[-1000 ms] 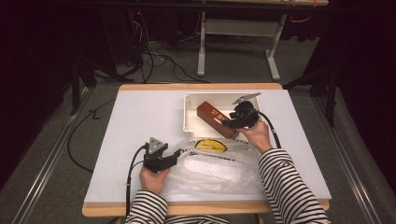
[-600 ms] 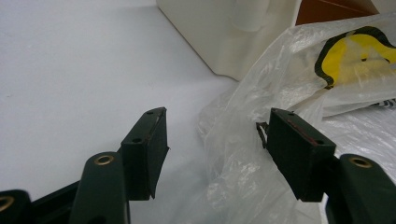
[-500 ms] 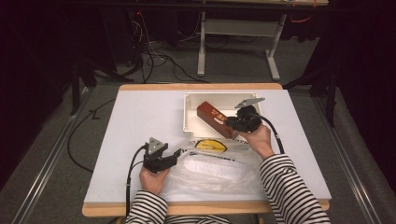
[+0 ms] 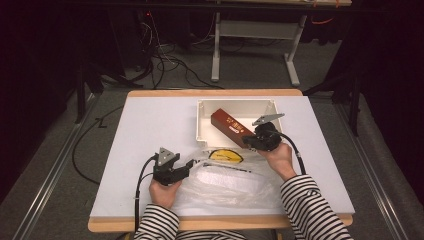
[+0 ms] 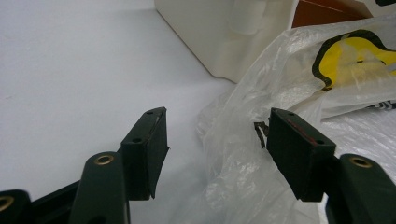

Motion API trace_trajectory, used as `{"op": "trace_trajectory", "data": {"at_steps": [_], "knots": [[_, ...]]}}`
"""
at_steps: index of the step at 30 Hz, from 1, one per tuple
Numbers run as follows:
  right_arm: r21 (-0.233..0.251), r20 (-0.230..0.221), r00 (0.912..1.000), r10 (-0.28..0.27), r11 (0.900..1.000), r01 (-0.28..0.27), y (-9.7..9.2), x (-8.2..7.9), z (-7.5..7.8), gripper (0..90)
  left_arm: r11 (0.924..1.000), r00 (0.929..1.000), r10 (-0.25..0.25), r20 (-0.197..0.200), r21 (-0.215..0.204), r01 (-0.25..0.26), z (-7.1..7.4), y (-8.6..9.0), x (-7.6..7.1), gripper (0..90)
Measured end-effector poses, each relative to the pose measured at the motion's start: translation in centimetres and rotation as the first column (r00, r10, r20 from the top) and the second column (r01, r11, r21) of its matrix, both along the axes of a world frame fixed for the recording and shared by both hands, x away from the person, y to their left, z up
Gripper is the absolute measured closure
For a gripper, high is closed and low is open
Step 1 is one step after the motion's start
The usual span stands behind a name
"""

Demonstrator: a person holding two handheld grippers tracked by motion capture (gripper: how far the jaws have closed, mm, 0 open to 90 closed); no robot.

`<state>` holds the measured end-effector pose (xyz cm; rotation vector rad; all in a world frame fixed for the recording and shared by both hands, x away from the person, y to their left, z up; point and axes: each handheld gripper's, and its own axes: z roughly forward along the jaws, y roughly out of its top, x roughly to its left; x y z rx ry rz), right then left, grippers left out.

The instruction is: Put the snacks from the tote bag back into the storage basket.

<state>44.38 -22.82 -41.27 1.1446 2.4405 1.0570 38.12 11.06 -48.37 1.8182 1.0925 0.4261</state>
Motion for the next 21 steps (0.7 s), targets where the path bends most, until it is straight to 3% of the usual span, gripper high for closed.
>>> {"op": "trace_trajectory", "data": {"at_steps": [14, 17, 21], "knots": [[-0.026, -0.019, 0.9998, 0.002, 0.9997, -0.003, 0.7, -0.7, -0.8, 88.3, 1.0000, 1.0000, -0.002, 0.004, -0.004, 0.002, 0.0, 0.0, 0.0, 38.5], [-0.050, -0.014, 0.9999, 0.007, 0.9987, -0.008, 1.1, -0.5, -1.0, 88.3, 1.0000, 1.0000, -0.004, 0.008, -0.004, 0.004, 0.0, 0.0, -0.1, 38.6], [-0.067, -0.041, 0.9990, -0.015, 0.9977, 0.012, 1.5, 0.1, -1.7, 88.3, 1.0000, 1.0000, -0.007, 0.006, -0.006, 0.007, 0.0, 0.0, -0.1, 38.6]]}}
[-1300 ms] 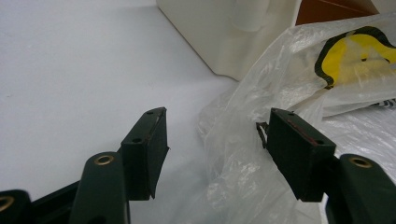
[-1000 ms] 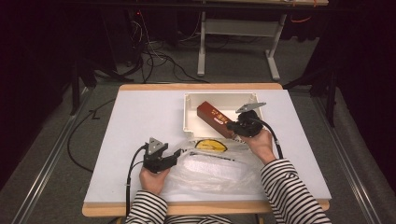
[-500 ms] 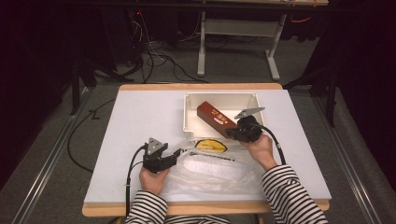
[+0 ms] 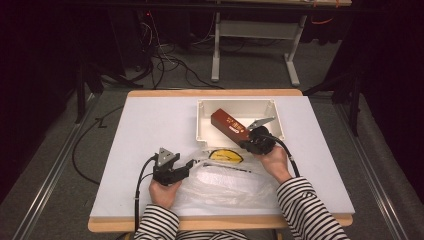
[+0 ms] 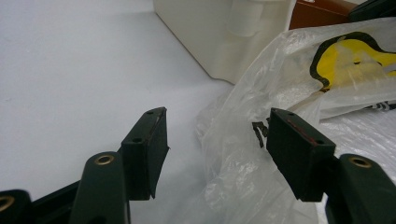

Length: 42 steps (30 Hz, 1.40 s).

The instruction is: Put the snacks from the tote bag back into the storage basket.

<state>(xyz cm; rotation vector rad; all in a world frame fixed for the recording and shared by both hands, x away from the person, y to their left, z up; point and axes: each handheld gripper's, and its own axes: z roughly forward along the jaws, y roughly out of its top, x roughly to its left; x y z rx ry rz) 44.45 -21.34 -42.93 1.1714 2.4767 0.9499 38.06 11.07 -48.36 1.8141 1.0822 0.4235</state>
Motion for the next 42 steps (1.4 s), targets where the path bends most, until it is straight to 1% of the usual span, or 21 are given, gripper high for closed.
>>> {"op": "trace_trajectory", "data": {"at_steps": [6, 8, 10, 14, 16, 20, 24, 25, 29, 33, 38, 42], "knots": [[-0.018, -0.023, 0.9993, -0.030, 0.9994, 0.030, 0.0, 0.6, -0.5, 88.8, 1.0000, 1.0000, -0.003, -0.001, -0.002, 0.003, 0.0, 0.0, 0.0, 38.7], [-0.015, -0.025, 0.9990, -0.038, 0.9992, 0.037, -0.1, 0.7, -0.5, 88.8, 1.0000, 1.0000, -0.003, -0.001, -0.002, 0.003, 0.0, 0.0, 0.0, 38.7], [-0.023, -0.023, 0.9989, -0.041, 0.9989, 0.040, -0.3, 0.9, -0.5, 88.8, 1.0000, 1.0000, -0.003, 0.000, -0.002, 0.003, 0.0, 0.0, 0.0, 38.7], [-0.030, -0.033, 0.9976, -0.061, 0.9978, 0.060, -0.4, 1.1, -0.4, 88.9, 1.0000, 1.0000, -0.001, 0.002, 0.000, 0.001, 0.0, 0.0, 0.0, 38.7], [-0.034, -0.033, 0.9975, -0.062, 0.9976, 0.060, -0.4, 1.1, -0.4, 88.9, 1.0000, 1.0000, -0.001, 0.000, 0.000, 0.001, 0.0, 0.0, 0.0, 38.7], [-0.035, -0.048, 0.9972, -0.057, 0.9978, 0.056, -0.4, 1.0, -0.3, 88.9, 1.0000, 1.0000, -0.001, 0.001, 0.001, 0.001, 0.0, 0.0, 0.0, 38.7], [-0.056, -0.068, 0.9961, -0.055, 0.9971, 0.052, -0.2, 1.2, -0.8, 88.9, 1.0000, 1.0000, 0.000, 0.001, 0.001, 0.000, 0.0, 0.0, 0.0, 38.7], [-0.059, -0.076, 0.9950, -0.065, 0.9964, 0.060, -0.2, 1.3, -0.9, 88.9, 1.0000, 1.0000, 0.000, 0.000, 0.000, 0.000, 0.0, 0.0, 0.0, 38.7], [-0.049, -0.080, 0.9925, -0.093, 0.9948, 0.089, -0.5, 2.0, -1.2, 88.9, 1.0000, 1.0000, 0.000, 0.000, 0.001, 0.000, 0.0, 0.0, 0.0, 38.7], [-0.050, -0.091, 0.9892, -0.115, 0.9926, 0.111, -0.5, 2.6, -1.5, 88.9, 1.0000, 1.0000, -0.001, 0.001, 0.001, 0.001, 0.0, 0.0, 0.0, 38.7], [-0.070, -0.088, 0.9873, -0.133, 0.9895, 0.127, -0.2, 3.2, -1.0, 88.9, 1.0000, 1.0000, -0.001, 0.002, 0.000, 0.001, 0.0, 0.0, 0.0, 38.7], [-0.074, -0.086, 0.9836, -0.159, 0.9855, 0.153, -0.2, 3.5, -0.8, 88.9, 1.0000, 1.0000, -0.001, 0.003, -0.003, 0.001, 0.0, 0.0, 0.0, 38.7]]}}
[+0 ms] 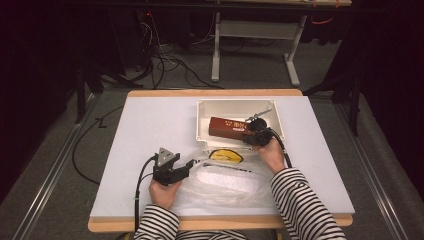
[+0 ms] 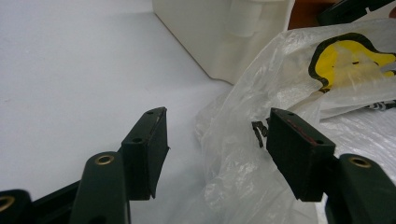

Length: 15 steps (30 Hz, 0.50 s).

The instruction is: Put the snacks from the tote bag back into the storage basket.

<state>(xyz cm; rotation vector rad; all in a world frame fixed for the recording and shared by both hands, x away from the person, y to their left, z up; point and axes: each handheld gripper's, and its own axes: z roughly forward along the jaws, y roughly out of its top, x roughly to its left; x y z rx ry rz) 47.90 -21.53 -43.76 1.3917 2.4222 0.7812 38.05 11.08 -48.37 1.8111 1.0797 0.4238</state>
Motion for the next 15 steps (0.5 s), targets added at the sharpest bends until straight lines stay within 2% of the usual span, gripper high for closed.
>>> {"op": "trace_trajectory", "data": {"at_steps": [9, 15], "knots": [[-0.007, -0.009, 0.9994, -0.034, 0.9994, 0.034, -0.2, 1.0, 0.6, 89.0, 1.0000, 1.0000, 0.000, 0.000, 0.000, 0.000, 0.0, 0.0, 0.0, 38.7], [-0.007, -0.013, 0.9989, -0.045, 0.9990, 0.045, 0.0, 1.7, 0.5, 88.9, 1.0000, 1.0000, 0.000, -0.001, -0.002, 0.000, 0.0, 0.0, 0.0, 38.7]]}}
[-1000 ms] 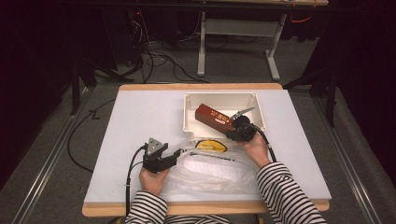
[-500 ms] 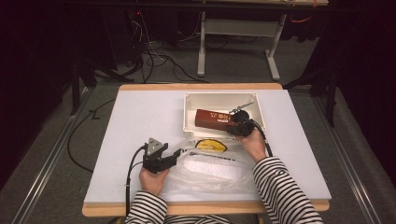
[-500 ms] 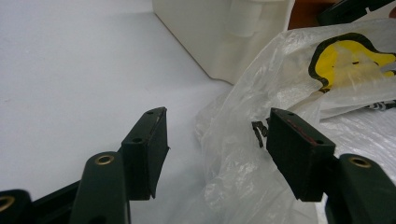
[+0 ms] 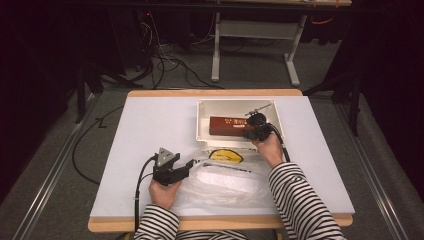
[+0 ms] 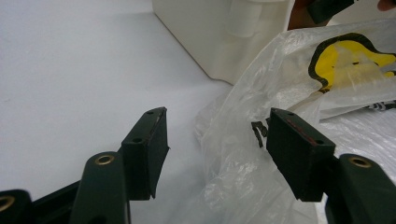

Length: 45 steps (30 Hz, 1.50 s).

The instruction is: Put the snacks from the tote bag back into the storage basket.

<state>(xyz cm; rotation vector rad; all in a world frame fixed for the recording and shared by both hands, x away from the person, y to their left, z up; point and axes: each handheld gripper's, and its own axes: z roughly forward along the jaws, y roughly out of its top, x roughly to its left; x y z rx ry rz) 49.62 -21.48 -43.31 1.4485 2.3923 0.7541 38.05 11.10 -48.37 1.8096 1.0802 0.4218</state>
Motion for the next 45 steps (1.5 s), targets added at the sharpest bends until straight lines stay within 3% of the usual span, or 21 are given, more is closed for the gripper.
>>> {"op": "trace_trajectory", "data": {"at_steps": [8, 20, 28, 36, 45], "knots": [[-0.020, 0.000, 0.9986, -0.053, 0.9984, 0.053, -0.1, 0.9, 0.4, 88.8, 1.0000, 1.0000, -0.003, -0.003, 0.000, 0.003, 0.0, 0.0, 0.0, 38.7], [-0.032, -0.017, 0.9972, -0.073, 0.9968, 0.073, 0.4, 2.3, 0.3, 88.6, 1.0000, 1.0000, -0.004, -0.001, -0.001, 0.004, 0.0, 0.0, 0.0, 38.7], [-0.024, -0.020, 0.9954, -0.094, 0.9953, 0.094, 0.1, 2.4, 0.3, 87.8, 1.0000, 1.0000, -0.006, -0.001, -0.002, 0.006, 0.0, 0.0, 0.0, 38.9], [0.014, 0.032, 0.9989, -0.033, 0.9994, 0.033, -0.3, 1.2, 1.4, 85.8, 0.9999, 0.9999, -0.011, -0.003, -0.007, 0.011, 0.0, 0.0, 0.1, 40.2], [0.038, 0.100, 0.9947, 0.023, 0.9989, -0.027, -0.3, -0.6, 3.2, 83.1, 0.9996, 0.9997, -0.016, -0.018, -0.023, 0.016, 0.3, 0.1, 0.1, 41.2]]}}
